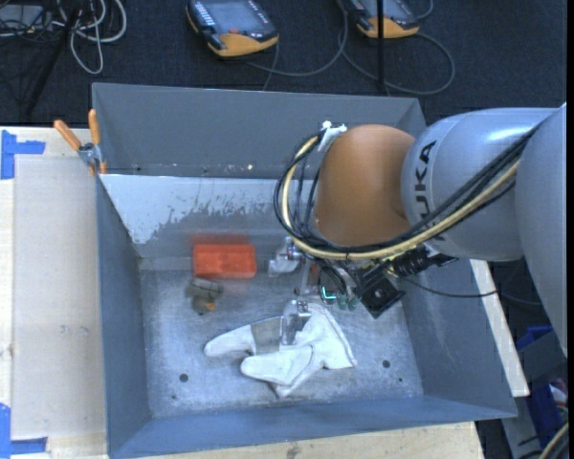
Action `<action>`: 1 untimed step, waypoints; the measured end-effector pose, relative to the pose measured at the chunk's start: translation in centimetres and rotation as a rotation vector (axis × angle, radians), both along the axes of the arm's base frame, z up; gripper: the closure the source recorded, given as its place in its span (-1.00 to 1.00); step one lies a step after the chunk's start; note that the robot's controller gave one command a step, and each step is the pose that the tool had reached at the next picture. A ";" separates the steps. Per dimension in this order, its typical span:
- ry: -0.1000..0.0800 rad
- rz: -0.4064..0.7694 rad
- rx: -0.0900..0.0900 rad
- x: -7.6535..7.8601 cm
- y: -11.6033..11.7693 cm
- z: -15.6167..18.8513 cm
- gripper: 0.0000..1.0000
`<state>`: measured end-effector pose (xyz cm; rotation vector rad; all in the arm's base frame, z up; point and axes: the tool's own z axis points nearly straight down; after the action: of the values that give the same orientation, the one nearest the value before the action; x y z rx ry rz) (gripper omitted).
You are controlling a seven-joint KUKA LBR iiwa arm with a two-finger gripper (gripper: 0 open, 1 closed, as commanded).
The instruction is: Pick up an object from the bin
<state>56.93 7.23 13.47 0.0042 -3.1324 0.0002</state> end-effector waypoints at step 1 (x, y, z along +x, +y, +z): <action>-0.008 -0.001 0.000 0.2 0.0 0.4 -1.00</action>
Offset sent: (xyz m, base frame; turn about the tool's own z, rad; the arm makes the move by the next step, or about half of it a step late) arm -0.0058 0.0142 -0.0647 -0.3581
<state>57.14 7.20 13.87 0.0019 -3.1400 -0.0005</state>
